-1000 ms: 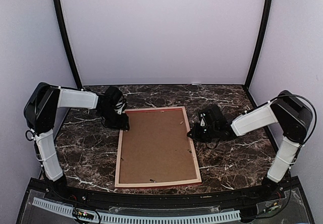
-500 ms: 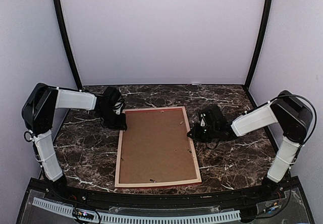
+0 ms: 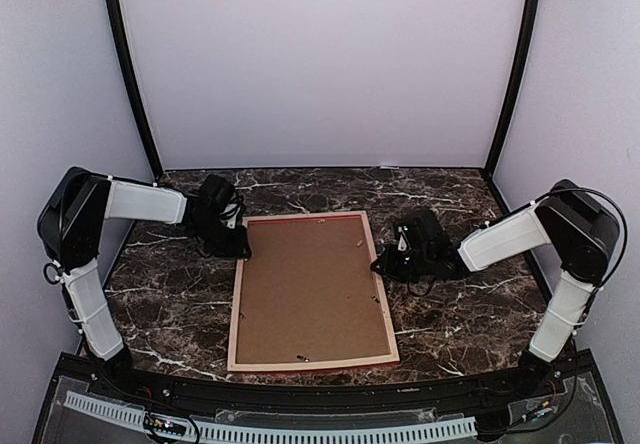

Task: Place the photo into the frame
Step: Press the fastener onto the backboard.

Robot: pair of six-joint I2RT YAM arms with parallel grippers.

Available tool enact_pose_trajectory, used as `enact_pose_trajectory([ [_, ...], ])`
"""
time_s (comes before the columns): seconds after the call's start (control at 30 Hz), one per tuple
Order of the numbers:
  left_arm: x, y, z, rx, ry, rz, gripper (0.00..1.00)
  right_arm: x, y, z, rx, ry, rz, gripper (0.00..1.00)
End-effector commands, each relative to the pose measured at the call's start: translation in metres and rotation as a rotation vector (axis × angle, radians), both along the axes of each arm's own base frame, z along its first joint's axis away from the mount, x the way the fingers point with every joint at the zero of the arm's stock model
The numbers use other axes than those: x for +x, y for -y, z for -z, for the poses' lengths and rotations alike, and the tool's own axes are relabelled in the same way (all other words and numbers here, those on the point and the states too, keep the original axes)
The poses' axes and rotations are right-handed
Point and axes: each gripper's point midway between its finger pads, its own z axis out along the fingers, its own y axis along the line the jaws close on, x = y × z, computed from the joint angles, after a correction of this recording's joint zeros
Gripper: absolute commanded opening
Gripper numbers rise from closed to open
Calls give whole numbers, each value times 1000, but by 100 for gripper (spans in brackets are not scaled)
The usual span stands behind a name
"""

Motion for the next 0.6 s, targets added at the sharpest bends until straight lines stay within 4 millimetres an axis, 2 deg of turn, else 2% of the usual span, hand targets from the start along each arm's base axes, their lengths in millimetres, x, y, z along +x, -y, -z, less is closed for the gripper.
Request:
enact_pose_trajectory([
  [0.0,-66,-15,40,39,-248,56,23,-40,18,49,-84,-194,-2,6],
  [0.3,-91,-20,58,-2,-323,38,24,-41,18,49,-85,-196,-2,6],
  [0.43,-94,-22,58,-1,-327,35,25,-40,18,49,-86,-195,-3,6],
  [0.57,-92,-22,55,2,-312,31,32,-40,17,49,-85,-196,-5,6],
])
